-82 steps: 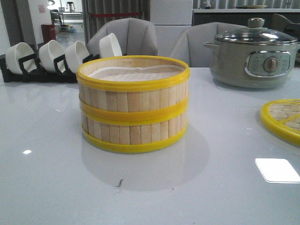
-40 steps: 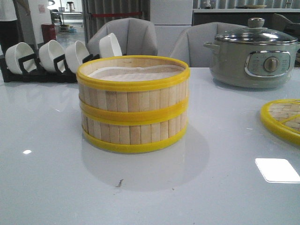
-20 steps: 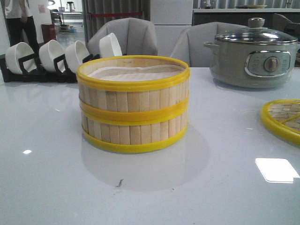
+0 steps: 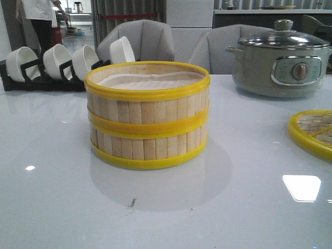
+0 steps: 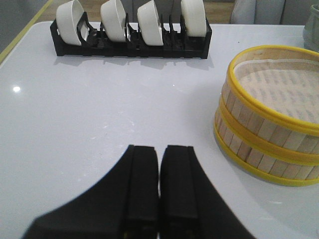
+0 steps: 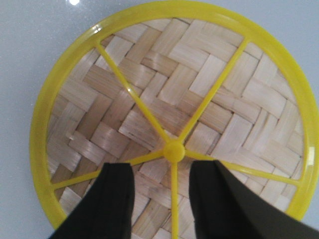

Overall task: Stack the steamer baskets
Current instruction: 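Grasp the center hub of the yellow-rimmed bamboo lid with the right gripper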

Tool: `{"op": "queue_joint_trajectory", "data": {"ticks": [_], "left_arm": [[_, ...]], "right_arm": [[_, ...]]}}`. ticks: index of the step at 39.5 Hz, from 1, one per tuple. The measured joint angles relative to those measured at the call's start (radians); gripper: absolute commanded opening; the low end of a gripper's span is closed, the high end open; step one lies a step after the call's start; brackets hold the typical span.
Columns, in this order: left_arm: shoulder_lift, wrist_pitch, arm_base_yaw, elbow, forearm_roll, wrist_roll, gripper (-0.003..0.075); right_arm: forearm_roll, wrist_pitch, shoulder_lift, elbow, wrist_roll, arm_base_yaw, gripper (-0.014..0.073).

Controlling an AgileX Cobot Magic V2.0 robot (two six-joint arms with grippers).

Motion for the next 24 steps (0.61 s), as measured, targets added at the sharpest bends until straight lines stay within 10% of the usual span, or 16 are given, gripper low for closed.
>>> {"op": "queue_joint_trajectory", "data": {"ticks": [24], "left_arm": [[0.0,0.0,0.0,0.0,0.0,0.0,0.0089]], "right_arm": [[0.0,-0.06,0.055,0.0,0.0,0.0,0.0381]]}}
